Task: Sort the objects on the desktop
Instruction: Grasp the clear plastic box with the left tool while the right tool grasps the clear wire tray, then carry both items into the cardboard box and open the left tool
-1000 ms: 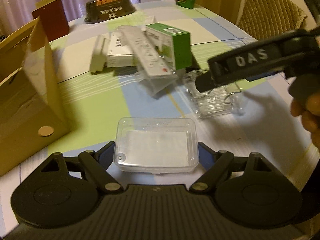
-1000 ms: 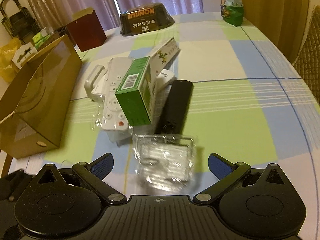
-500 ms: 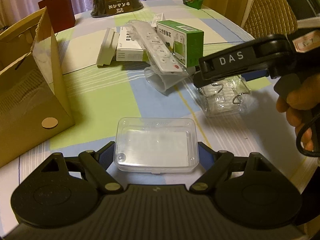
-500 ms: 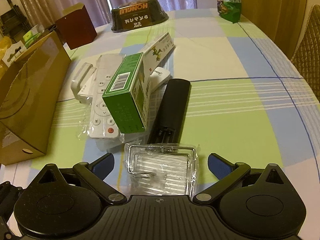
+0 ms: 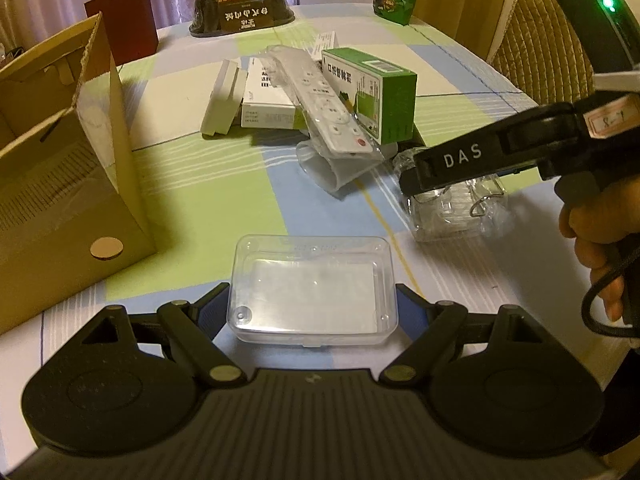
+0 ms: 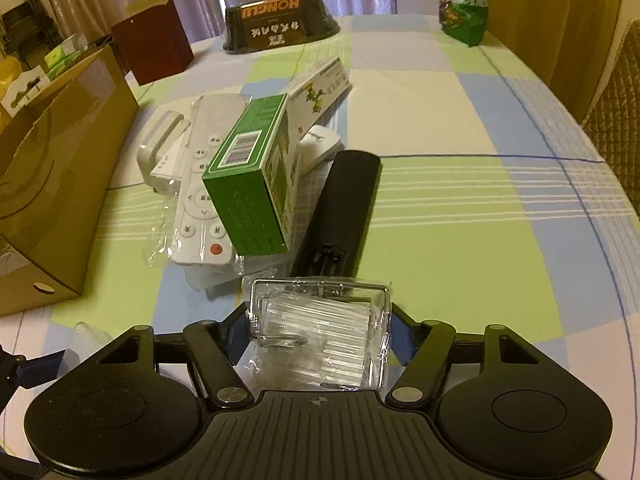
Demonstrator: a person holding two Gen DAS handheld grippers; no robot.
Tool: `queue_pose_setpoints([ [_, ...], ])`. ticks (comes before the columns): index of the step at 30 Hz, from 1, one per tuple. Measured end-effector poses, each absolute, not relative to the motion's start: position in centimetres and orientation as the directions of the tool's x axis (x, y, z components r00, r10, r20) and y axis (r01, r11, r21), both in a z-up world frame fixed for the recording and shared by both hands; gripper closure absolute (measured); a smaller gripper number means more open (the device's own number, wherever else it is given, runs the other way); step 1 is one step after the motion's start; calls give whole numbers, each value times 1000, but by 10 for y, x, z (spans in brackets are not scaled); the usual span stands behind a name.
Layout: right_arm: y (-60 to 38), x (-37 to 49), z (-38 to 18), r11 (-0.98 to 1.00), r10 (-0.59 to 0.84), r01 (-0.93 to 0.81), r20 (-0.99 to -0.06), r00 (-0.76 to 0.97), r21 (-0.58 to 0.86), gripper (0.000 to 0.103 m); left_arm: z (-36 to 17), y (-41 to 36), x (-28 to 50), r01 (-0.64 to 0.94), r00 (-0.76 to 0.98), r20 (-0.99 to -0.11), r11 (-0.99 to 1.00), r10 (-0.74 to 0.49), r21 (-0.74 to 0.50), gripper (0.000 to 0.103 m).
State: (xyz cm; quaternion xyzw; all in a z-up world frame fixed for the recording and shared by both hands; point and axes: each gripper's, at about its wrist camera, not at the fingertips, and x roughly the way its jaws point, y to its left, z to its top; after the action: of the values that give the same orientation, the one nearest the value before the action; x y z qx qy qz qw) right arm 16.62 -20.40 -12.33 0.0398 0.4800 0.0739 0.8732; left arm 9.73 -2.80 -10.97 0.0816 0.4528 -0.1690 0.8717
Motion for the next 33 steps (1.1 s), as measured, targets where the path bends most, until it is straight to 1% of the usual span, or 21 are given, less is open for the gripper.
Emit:
queue_pose_setpoints([
  [8, -208, 150, -94, 986, 169, -101, -808, 565, 136, 36, -83, -26, 95, 360, 570, -792, 933, -217, 4, 21],
  [16, -198, 141, -39, 980, 200, -121, -761, 617, 159, 36, -34, -11, 92, 311, 638, -741, 950, -207, 2, 21],
  [25, -123, 162, 31, 937, 344, -289, -662, 666, 196, 36, 30, 47, 101, 201, 738, -662, 979, -129, 33, 21],
  [29, -79, 180, 45, 908, 404, -370, -643, 651, 196, 36, 48, 83, 113, 144, 764, -642, 987, -67, 68, 21],
  [33, -41, 198, 45, 884, 444, -421, -642, 625, 202, 36, 55, 119, 128, 93, 771, -637, 991, -11, 96, 21],
])
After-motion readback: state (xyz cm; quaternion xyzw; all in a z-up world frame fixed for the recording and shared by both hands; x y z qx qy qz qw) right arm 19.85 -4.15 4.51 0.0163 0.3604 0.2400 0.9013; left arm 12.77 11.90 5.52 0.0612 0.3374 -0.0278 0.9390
